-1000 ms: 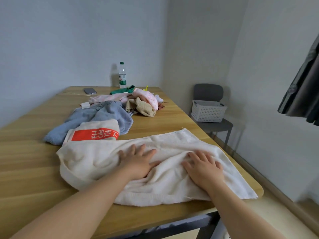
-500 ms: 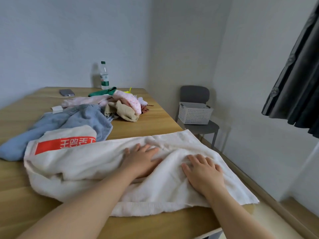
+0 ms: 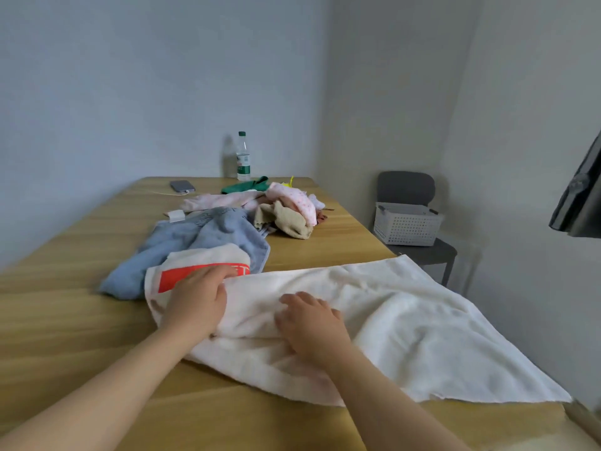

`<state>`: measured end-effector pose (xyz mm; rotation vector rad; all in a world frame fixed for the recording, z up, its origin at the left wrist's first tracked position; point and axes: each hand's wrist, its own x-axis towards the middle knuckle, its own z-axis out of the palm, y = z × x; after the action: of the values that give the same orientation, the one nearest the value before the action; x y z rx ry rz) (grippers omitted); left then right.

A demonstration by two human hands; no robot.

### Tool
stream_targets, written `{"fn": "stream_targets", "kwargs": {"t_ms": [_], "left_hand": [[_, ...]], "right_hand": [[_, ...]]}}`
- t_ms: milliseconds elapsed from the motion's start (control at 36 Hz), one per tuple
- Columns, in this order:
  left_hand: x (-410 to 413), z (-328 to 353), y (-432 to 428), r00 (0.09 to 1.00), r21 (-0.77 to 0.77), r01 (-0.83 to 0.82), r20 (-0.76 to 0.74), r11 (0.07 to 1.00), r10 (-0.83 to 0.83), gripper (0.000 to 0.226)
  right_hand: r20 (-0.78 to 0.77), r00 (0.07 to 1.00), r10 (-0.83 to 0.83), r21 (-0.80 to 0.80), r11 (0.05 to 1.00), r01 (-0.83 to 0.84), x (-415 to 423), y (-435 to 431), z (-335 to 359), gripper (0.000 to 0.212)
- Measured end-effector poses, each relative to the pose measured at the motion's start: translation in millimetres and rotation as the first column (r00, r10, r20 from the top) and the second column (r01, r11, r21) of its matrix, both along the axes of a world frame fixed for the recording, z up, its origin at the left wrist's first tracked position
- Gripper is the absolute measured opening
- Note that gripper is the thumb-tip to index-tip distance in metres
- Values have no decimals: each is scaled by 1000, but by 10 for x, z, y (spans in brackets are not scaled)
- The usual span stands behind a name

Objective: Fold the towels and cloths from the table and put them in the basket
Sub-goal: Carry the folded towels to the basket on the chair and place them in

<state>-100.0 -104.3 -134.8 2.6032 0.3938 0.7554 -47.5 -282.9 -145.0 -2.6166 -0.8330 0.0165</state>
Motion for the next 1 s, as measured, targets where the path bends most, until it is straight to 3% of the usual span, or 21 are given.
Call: {"fn": "stream_targets", "kwargs": {"t_ms": [194, 278, 333, 417, 472, 500, 556, 583, 667, 722, 806, 889, 944, 1000], "left_hand": [[-251, -330, 284, 980, -64, -199, -28, 978, 198, 22], [-319, -276, 228, 937, 28, -347, 62, 938, 345, 20], [-387, -273, 186, 964, 134, -259, 98, 957, 247, 26], [-462, -343, 232, 1000, 240, 8, -20, 971, -4, 36], [-514, -374, 270, 997, 204, 73, -54, 976, -63, 18], [-525, -393, 295, 995, 193, 81, -80, 978, -66, 12], [-569, -401, 315, 993, 201, 92, -97, 975, -73, 41], [-590, -390, 328, 992, 219, 89, -103, 972, -68, 44], [-681, -267, 258, 982, 474, 42, -183, 880, 52, 35], [-739, -169, 196, 954, 516, 26, -269, 856, 133, 34], [-788, 8, 191, 760, 338, 39, -621, 940, 191, 40], [-712, 247, 221, 641, 296, 84, -747, 951, 176, 42], [-625, 307, 222, 652, 346, 50, -722, 937, 231, 33], [-580, 246, 194, 721, 371, 16, -648, 929, 247, 28]], "right_hand": [[73, 994, -78, -18, 997, 79, 9, 55, -160, 40], [86, 986, -140, -1, 990, 141, 3, 54, -179, 39], [98, 980, -175, 4, 984, 175, -7, 48, -187, 38], [97, 978, -187, 9, 982, 187, -2, 45, -195, 38], [92, 978, -188, 4, 982, 188, -4, 39, -188, 38], [89, 978, -189, 0, 982, 190, -7, 37, -182, 39], [82, 978, -191, -3, 981, 192, -12, 35, -178, 39], [78, 979, -191, -2, 982, 191, -14, 34, -175, 39], [69, 980, -186, -12, 982, 187, -17, 30, -168, 39], [67, 981, -184, -7, 983, 185, -24, 27, -166, 39], [67, 980, -188, 5, 982, 188, -47, 22, -163, 38], [68, 980, -185, -9, 983, 186, -58, 26, -152, 39], [62, 981, -182, -12, 983, 183, -62, 20, -145, 39], [65, 981, -182, -11, 983, 183, -68, 12, -146, 39]]}}
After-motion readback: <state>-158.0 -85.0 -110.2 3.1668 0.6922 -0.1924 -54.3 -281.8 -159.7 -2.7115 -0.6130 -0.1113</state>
